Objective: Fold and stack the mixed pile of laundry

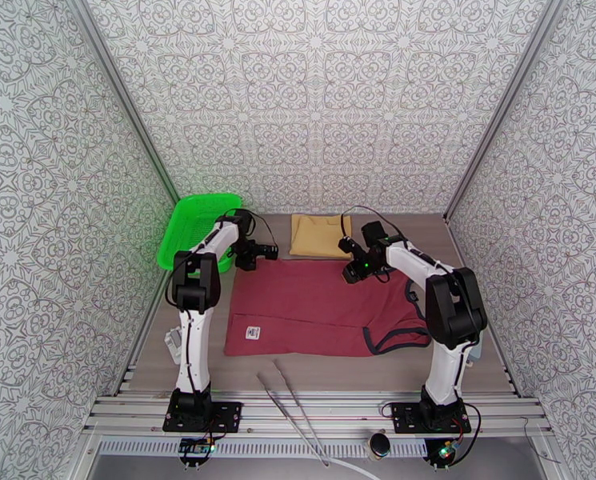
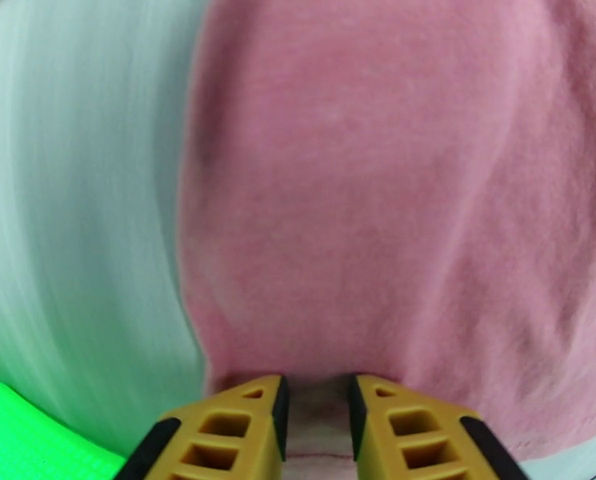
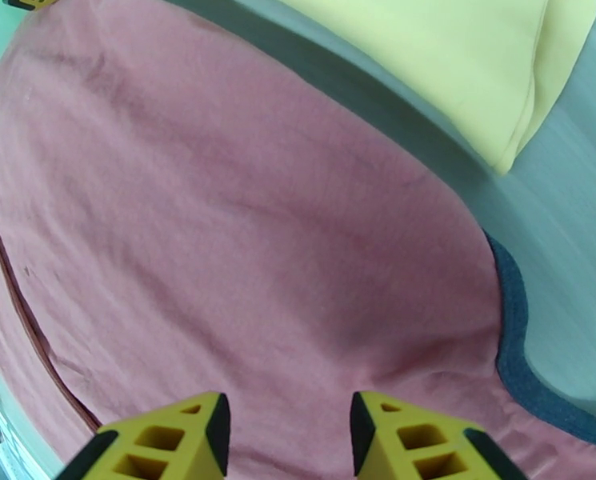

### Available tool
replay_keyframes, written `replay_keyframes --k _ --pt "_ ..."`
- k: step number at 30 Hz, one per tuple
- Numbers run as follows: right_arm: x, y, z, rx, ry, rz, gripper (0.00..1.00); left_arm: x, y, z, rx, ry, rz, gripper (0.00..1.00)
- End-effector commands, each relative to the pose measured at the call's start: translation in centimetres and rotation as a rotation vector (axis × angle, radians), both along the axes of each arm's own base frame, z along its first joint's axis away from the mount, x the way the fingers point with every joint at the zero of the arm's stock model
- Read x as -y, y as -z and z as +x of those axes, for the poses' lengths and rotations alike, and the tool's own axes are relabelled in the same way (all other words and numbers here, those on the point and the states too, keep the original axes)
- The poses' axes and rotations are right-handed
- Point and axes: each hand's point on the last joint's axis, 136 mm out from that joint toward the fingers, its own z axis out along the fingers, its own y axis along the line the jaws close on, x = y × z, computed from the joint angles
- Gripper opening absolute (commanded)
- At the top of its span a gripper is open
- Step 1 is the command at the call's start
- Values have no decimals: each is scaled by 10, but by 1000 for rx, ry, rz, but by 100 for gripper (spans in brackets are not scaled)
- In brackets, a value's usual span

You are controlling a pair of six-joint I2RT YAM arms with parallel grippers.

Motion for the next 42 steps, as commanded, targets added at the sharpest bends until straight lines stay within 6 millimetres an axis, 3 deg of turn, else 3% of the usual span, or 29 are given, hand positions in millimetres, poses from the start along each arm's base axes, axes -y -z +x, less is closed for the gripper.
replay_keyframes --k 1,5,6,13,18,29,33,42 --pt "4 7 -4 -24 -6 -15 46 -7 30 -5 -61 25 52 28" --pt "5 9 -4 -30 -8 -22 46 -6 28 -10 -88 24 35 23" --pt "5 10 -4 -33 -7 -22 46 -3 13 -1 -51 23 15 23" --pt "4 9 -5 -38 -10 -12 46 8 -37 6 36 44 -42 25" --pt "2 7 -6 -35 -13 -1 46 4 -52 11 75 35 -41 26" --pt "3 13 -6 -49 -12 -8 46 -10 -20 13 33 10 -9 28" --pt "3 15 -7 -55 -13 -12 46 -15 5 22 39 -13 39 34" --pt "4 12 -9 -53 -13 -16 46 -13 52 9 -42 57 146 36"
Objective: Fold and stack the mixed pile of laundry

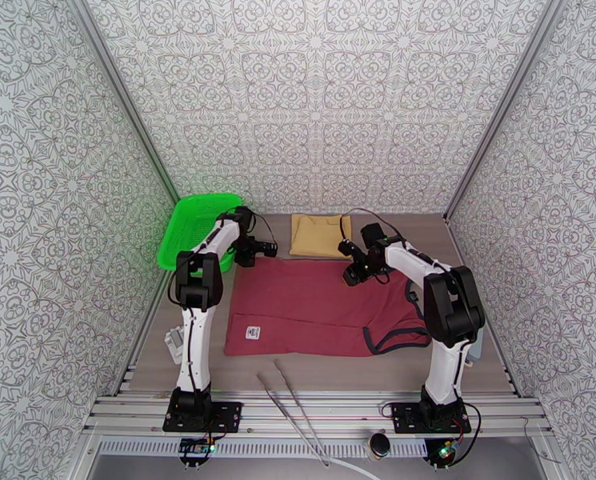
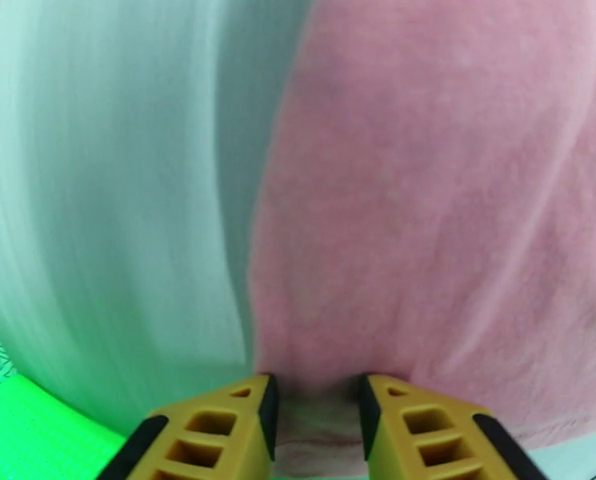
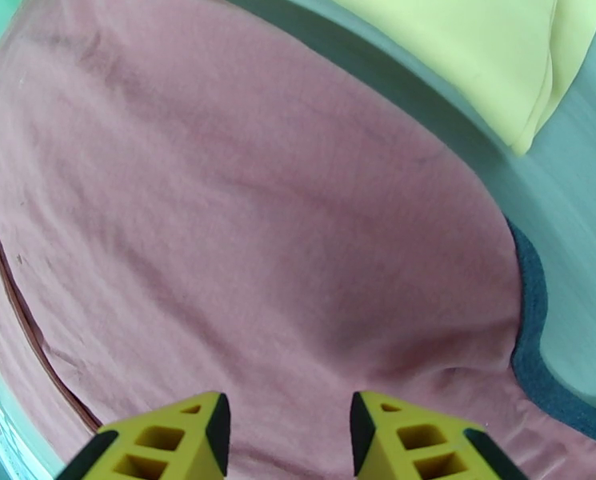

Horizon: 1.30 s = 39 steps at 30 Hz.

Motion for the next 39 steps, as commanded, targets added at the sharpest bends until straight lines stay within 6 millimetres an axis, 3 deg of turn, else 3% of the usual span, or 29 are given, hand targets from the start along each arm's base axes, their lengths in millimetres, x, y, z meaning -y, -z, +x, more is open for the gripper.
replay_keyframes --k 1,3,6,11,19,31,35,39 --pt "2 4 -4 -23 -3 -3 46 -4 52 -13 -96 41 68 35" --pt "3 2 -3 -16 -1 -3 46 -4 51 -12 -95 47 69 27" --pt "6 -4 6 9 16 -24 46 -5 52 -20 -123 75 76 0" --pt "17 -11 33 36 41 -105 47 -5 52 -27 -147 86 80 0" --pt "44 -4 78 64 56 -173 55 -1 48 -23 -129 78 67 0" --pt "28 23 84 -6 -11 -87 52 -4 42 -20 -114 58 55 0" --pt "25 29 88 -28 -9 -73 46 -3 40 -18 -106 56 51 0" --pt "19 26 98 -21 -3 -51 23 0 30 -14 -82 47 41 0"
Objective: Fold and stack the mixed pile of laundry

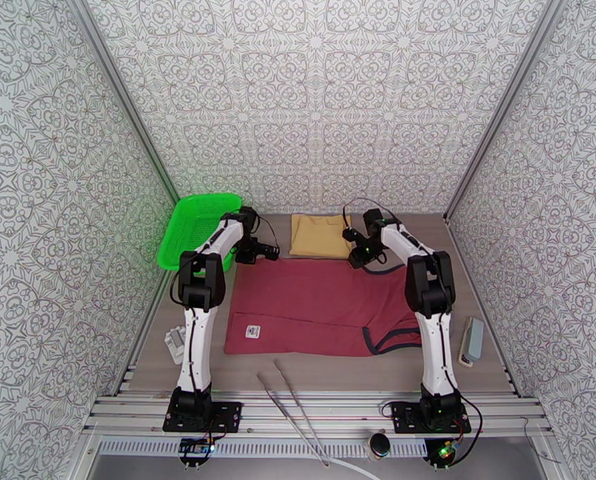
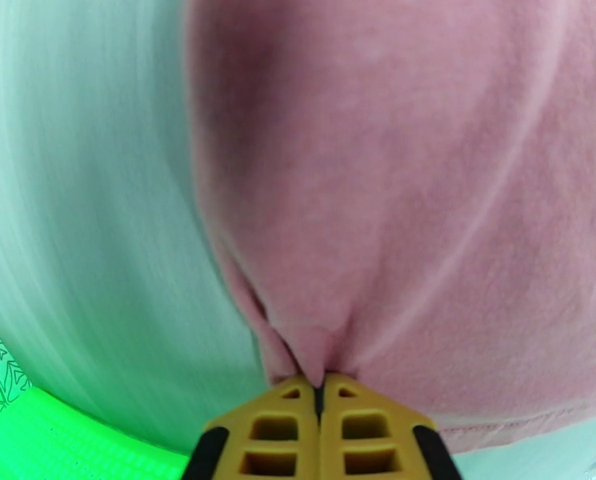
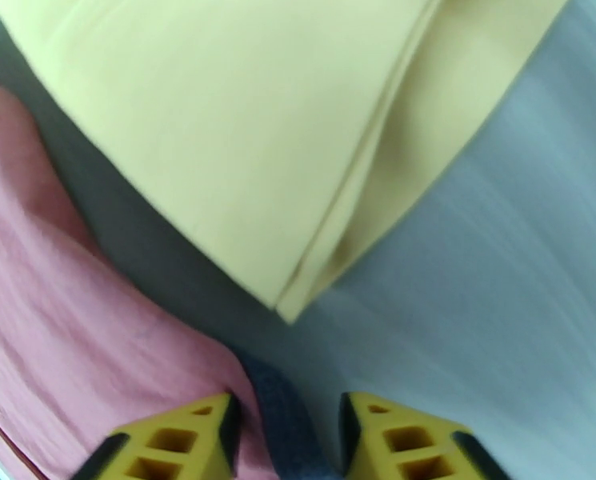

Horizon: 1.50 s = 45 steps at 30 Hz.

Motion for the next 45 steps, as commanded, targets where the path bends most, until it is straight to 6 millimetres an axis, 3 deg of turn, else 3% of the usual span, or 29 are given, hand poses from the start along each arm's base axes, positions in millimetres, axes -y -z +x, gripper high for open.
replay_keyframes --k 1,4,9,14,20,36,45 --pt "-10 -7 5 -4 -12 41 15 1 26 -9 -57 -18 -16 0" --pt "-11 -17 7 12 -6 47 0 5 8 -2 -14 -46 -37 0" --pt "-5 -40 2 70 22 40 0 6 -26 6 77 -86 -51 0" --pt "-1 -63 -7 131 60 55 0 5 -44 -3 131 -124 -62 0" --pt "-5 -73 -24 145 99 119 0 6 -68 -14 217 -165 -82 0" --pt "0 -66 -78 158 183 194 0 21 -74 -60 318 -208 -95 0" --pt "7 -50 -107 158 239 190 0 17 -74 -91 316 -210 -71 0"
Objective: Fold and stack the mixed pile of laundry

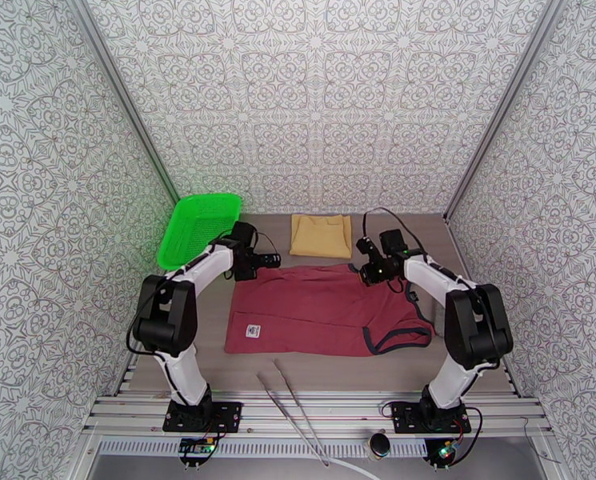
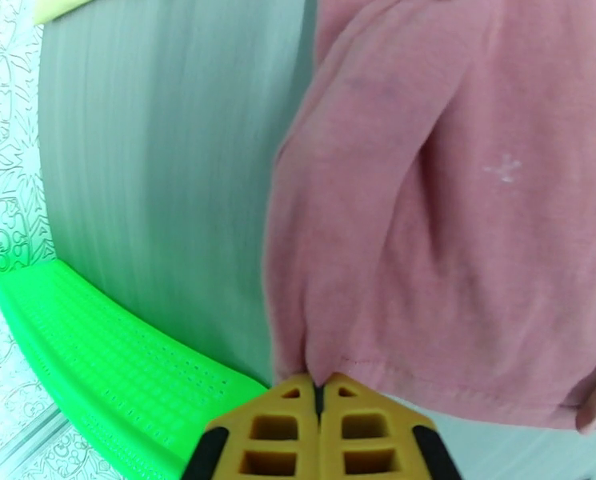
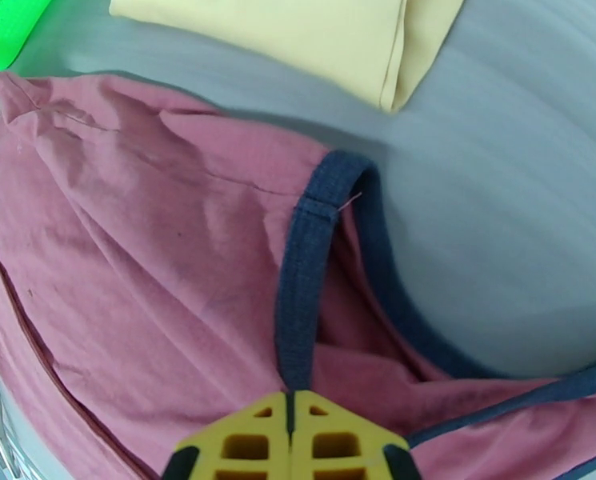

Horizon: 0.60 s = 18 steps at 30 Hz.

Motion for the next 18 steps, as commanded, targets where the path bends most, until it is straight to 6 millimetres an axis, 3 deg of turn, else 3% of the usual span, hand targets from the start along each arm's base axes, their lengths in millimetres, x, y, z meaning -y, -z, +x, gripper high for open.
replay_keyframes --k 1,10,18 --pt "-1 -1 -3 28 35 13 0 -5 -8 -8 31 -29 7 0" --pt "3 3 -16 48 68 18 0 -9 -22 -29 72 -55 -16 0" --pt "5 3 -23 56 78 15 0 -13 -14 -50 70 -100 -36 0"
